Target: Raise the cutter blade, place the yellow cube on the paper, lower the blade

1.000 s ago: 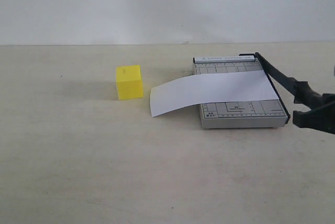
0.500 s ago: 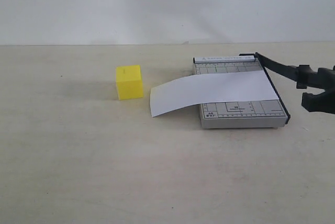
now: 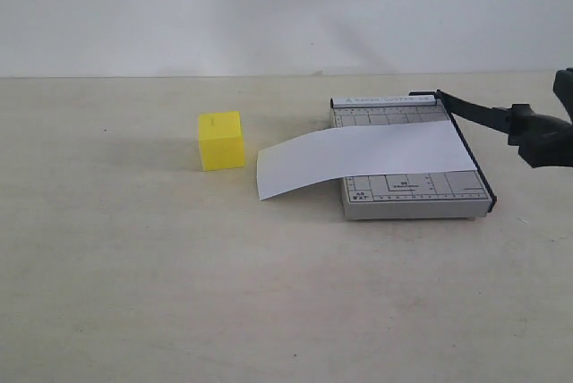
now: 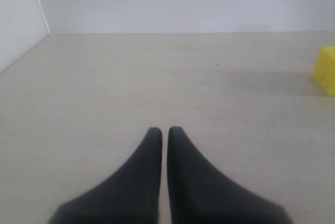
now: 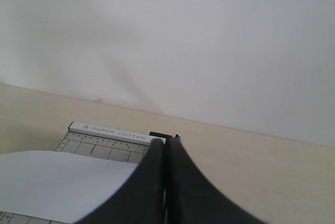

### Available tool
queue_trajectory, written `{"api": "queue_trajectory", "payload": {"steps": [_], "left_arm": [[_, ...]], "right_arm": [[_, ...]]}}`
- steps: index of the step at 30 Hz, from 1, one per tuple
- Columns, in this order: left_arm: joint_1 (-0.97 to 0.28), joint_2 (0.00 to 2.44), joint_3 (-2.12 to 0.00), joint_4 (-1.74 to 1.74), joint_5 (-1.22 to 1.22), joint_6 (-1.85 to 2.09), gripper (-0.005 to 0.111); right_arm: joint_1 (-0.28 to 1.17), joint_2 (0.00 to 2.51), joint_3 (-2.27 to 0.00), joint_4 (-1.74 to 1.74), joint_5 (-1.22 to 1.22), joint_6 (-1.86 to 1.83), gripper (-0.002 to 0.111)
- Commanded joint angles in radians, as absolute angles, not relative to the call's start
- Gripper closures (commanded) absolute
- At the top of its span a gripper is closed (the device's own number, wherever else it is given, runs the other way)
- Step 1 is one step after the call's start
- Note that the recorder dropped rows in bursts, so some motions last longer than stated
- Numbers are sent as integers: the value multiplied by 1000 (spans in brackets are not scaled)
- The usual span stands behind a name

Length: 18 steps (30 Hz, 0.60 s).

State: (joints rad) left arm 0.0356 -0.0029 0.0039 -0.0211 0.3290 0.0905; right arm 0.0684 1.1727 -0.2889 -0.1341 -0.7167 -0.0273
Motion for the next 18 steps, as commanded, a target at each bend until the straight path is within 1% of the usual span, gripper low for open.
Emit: {"api": "queue_trajectory", "payload": {"steps": [1,7,8,10,12,15,16,18], "left_arm": [[38,0,0,-21,313,82,102],[38,0,0,-21,313,82,102],[38,0,0,-21,313,82,102],[38,0,0,-21,313,82,102],[38,0,0,-21,313,82,102],[38,0,0,-21,313,82,102],[38,0,0,-21,313,82,102],[38,0,0,-21,313,82,102]], "right_arm": [[70,1170,-291,-141,-709,-37,108],[70,1170,-291,-141,-729,-42,108],[70,1170,-291,-141,-734,-45,106],[70,1170,-291,-141,-736,-54,96],[70,1169,-291,-141,-736,-58,80],[70,1167,-291,-141,-738,-62,61],[70,1163,-291,-141,-740,-62,59],[70,1143,-291,-141,-754,-62,58]]}}
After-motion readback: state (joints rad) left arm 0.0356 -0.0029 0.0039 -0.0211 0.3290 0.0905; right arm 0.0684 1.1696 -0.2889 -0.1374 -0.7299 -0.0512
